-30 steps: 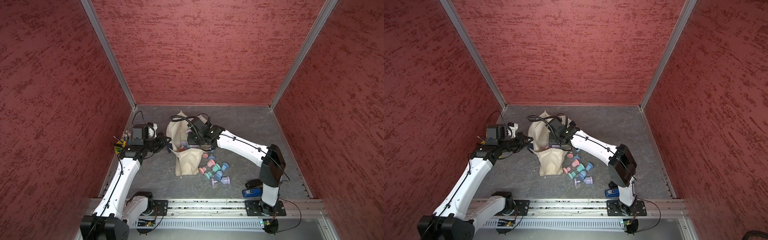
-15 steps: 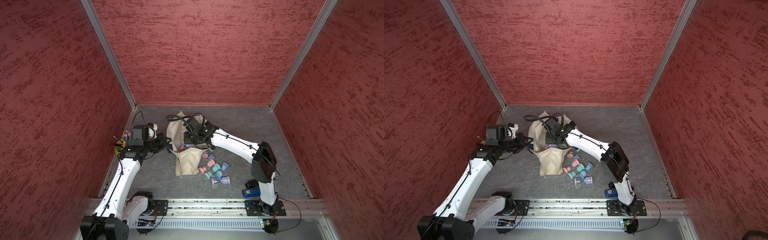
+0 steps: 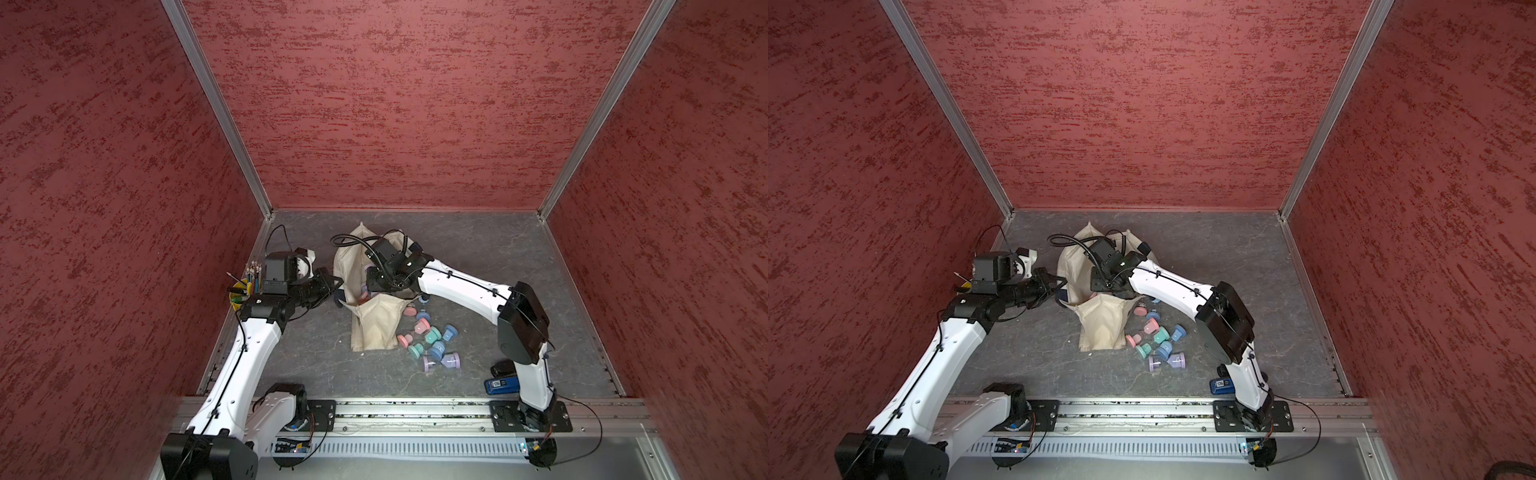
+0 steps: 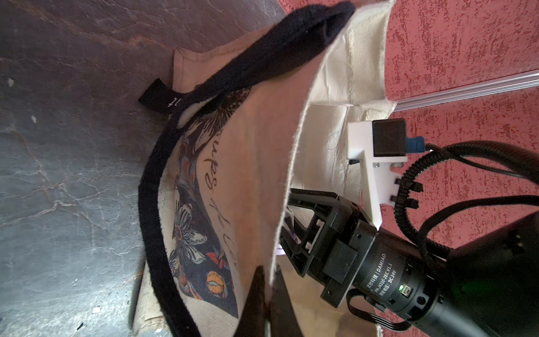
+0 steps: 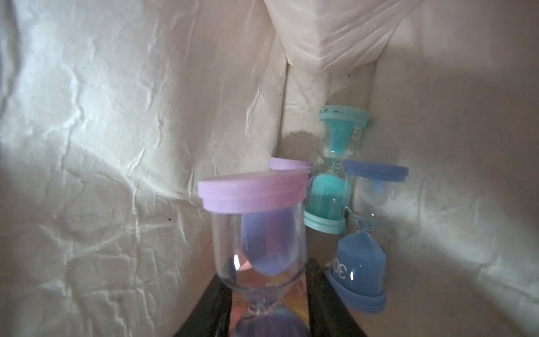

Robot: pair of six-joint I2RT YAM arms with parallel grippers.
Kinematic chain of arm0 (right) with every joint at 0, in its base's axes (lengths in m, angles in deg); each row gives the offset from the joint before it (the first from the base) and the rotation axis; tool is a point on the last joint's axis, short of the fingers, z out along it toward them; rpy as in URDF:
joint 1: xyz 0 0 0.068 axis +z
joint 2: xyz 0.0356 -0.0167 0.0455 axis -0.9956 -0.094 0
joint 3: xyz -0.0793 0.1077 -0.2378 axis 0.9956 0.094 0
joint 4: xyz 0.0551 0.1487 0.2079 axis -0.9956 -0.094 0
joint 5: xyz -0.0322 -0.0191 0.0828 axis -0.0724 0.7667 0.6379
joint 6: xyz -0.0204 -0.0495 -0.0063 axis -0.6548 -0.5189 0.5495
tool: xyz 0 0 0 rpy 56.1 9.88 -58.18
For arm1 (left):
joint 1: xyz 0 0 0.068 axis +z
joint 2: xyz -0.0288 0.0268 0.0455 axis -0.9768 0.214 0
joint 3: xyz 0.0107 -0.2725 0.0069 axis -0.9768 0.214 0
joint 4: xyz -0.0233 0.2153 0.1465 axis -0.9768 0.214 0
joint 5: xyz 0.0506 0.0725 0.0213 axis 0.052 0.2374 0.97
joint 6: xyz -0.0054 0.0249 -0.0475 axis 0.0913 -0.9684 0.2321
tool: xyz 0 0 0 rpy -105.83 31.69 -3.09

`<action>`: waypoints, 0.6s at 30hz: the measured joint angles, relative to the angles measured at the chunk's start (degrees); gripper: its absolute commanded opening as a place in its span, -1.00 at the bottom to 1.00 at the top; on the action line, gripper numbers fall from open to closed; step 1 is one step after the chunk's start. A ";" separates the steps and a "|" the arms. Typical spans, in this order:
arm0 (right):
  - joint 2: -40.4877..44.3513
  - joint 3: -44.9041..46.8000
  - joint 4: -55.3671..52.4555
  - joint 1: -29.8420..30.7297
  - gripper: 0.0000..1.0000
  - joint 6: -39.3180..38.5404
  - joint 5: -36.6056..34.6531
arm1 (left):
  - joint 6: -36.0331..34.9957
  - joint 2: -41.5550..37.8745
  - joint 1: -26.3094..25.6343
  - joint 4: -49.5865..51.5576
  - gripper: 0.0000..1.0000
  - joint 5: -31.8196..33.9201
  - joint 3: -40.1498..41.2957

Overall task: Put the hourglass into the canvas bag
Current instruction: Place the hourglass in the canvas bag.

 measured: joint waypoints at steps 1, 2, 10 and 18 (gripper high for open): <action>-0.11 0.00 0.04 0.00 -0.14 0.00 0.07 | 0.00 0.00 0.00 -0.02 -1.00 0.00 0.00; -0.20 0.00 0.09 0.02 -0.04 0.02 0.07 | 0.00 0.00 0.00 -0.02 -1.00 0.00 0.00; -0.24 -0.55 -0.87 0.61 0.39 0.02 -1.38 | 0.00 0.00 -0.04 -0.92 -1.00 -0.11 0.66; 3.41 -3.19 -4.94 1.33 0.37 0.07 -7.50 | 0.00 0.11 -0.04 -1.36 -1.00 -0.20 1.33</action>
